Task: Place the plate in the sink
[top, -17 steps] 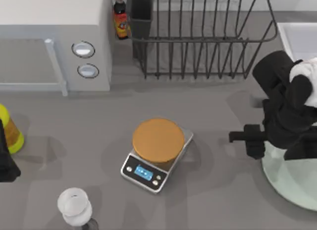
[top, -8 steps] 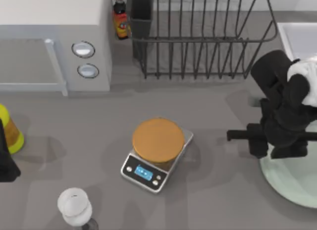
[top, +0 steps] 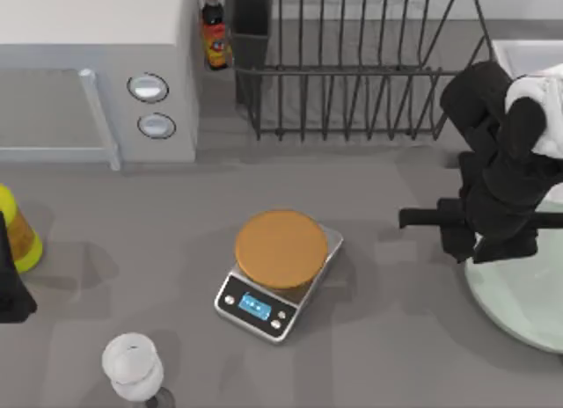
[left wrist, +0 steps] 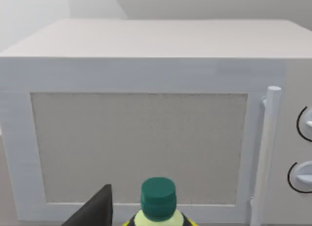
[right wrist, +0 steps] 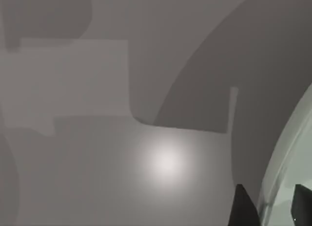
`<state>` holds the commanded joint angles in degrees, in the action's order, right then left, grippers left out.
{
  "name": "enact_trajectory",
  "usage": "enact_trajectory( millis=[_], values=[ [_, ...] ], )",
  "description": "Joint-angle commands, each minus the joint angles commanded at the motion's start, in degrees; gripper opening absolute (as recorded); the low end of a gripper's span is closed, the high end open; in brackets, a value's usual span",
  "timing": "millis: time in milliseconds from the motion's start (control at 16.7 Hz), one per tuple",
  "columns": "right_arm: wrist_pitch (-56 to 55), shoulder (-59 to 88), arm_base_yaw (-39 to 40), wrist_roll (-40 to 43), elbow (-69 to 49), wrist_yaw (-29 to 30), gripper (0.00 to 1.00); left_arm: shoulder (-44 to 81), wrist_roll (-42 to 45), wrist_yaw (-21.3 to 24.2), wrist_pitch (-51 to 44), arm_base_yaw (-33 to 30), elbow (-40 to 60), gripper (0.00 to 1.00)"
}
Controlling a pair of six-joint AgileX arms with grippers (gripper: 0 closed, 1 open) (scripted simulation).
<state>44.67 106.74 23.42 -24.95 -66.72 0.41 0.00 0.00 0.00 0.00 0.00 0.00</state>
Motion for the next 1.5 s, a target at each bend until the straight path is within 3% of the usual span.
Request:
enact_trajectory(
  millis=[540, 720, 1200, 1500],
  values=[
    [39.7, -1.4, -0.3, 0.3, -37.1, -0.1, 0.0, 0.0, 0.0, 0.0, 0.0, 0.0, 0.0, 1.0],
    [48.5, -2.7, -0.6, 0.6, -45.7, -0.1, 0.0, 0.0, 0.0, 0.0, 0.0, 0.0, 0.0, 1.0],
    [51.8, -3.2, -0.6, 0.8, -49.0, -0.1, 0.0, 0.0, 0.0, 0.0, 0.0, 0.0, 0.0, 1.0],
    [53.2, 6.3, -6.1, 6.3, -58.4, -0.1, 0.0, 0.0, 0.0, 0.0, 0.0, 0.0, 0.0, 1.0]
  ],
)
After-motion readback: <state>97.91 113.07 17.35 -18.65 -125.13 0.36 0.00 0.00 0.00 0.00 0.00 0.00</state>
